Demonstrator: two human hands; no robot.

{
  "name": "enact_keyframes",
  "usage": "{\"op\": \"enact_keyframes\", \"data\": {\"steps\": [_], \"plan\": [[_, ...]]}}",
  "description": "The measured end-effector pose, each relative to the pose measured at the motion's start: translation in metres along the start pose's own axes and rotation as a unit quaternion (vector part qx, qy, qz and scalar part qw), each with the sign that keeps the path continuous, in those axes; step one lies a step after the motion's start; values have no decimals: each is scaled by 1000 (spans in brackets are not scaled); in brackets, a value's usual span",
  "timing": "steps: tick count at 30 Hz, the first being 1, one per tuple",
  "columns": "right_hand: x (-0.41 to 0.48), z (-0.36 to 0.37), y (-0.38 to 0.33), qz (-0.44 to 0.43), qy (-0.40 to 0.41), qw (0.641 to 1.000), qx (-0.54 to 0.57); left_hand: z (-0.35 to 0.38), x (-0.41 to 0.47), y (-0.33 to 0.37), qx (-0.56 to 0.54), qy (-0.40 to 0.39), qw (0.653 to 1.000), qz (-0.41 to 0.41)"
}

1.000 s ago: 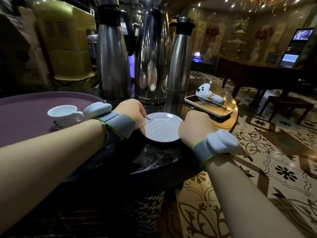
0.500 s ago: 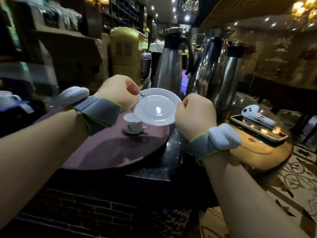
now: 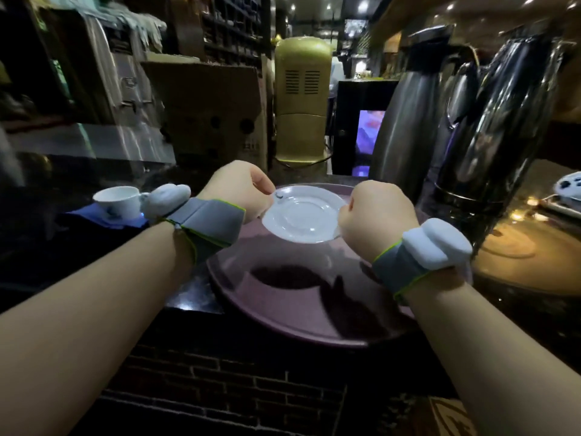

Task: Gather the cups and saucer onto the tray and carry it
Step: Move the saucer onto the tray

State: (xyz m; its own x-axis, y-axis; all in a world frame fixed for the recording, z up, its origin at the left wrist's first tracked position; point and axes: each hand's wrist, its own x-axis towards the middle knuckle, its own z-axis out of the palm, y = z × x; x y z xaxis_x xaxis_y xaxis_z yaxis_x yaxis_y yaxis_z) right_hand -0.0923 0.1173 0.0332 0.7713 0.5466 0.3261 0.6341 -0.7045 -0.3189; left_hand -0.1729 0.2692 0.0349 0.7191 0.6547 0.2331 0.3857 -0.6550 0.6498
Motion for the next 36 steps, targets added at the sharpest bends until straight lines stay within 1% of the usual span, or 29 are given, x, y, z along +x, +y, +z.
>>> {"op": "enact_keyframes", "data": {"steps": [5, 10, 15, 20, 24, 26, 30, 33, 36], "plan": [[-1, 15, -6, 57, -26, 998, -28, 13, 16, -20, 9, -57, 998, 24], [0, 18, -4, 74, -60, 992, -83, 26, 18, -28, 12, -80, 996, 23], [0, 21, 0, 62, -72, 989, -112, 35, 16, -30, 30, -72, 997, 21], [2, 21, 0, 61, -90, 985, -130, 37, 10, -26, 60, -47, 996, 41], [0, 20, -1, 24, -103, 985, -137, 38, 4, -25, 66, -39, 996, 39], [-2, 17, -2, -6, -106, 985, -139, 39, 2, -23, 86, -34, 995, 44], [-5, 14, -5, -39, -102, 979, -171, 40, -2, -20, 133, -16, 989, 58], [-4, 5, -11, -77, -74, 977, -183, 32, -4, -23, 159, 34, 984, 72], [-2, 0, -30, -122, -21, 984, -127, 11, -5, -34, 117, 93, 985, 91]]}}
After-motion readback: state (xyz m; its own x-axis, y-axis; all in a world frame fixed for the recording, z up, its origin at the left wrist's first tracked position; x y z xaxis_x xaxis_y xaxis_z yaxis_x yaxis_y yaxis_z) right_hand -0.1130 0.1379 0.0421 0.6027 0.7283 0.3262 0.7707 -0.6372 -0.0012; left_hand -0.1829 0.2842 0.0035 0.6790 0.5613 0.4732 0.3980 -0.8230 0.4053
